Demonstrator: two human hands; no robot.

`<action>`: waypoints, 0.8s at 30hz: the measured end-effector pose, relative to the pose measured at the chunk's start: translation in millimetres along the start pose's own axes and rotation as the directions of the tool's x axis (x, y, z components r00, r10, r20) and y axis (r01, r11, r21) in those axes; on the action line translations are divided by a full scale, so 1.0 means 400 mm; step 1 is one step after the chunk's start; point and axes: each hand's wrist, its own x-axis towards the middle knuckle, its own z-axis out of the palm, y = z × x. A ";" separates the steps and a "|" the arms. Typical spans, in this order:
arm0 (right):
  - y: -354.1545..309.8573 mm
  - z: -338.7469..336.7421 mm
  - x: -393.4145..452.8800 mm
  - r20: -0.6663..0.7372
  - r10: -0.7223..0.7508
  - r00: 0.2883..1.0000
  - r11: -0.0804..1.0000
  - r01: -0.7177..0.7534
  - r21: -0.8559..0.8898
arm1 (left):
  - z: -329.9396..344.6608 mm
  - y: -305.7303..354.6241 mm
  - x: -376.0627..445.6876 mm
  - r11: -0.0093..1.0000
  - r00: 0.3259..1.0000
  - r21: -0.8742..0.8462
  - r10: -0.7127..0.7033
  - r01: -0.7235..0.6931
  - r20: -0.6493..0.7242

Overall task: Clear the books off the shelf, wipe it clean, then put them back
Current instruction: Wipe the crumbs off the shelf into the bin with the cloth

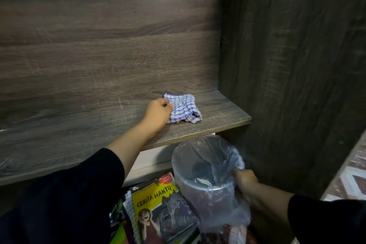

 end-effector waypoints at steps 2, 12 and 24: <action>-0.026 -0.005 -0.032 0.061 -0.013 0.998 0.997 0.017 -0.075 | 0.000 0.006 -0.005 0.999 1.000 0.049 -0.005 0.005 0.008; -0.262 -0.034 -0.374 0.045 -0.812 0.581 0.551 0.791 -0.264 | -0.024 0.040 -0.034 0.984 0.997 0.160 -0.073 0.076 -0.025; -0.491 0.092 -0.257 0.195 -0.646 0.738 0.419 0.556 -0.718 | -0.011 0.039 -0.040 0.979 0.970 -0.151 -0.101 0.136 0.221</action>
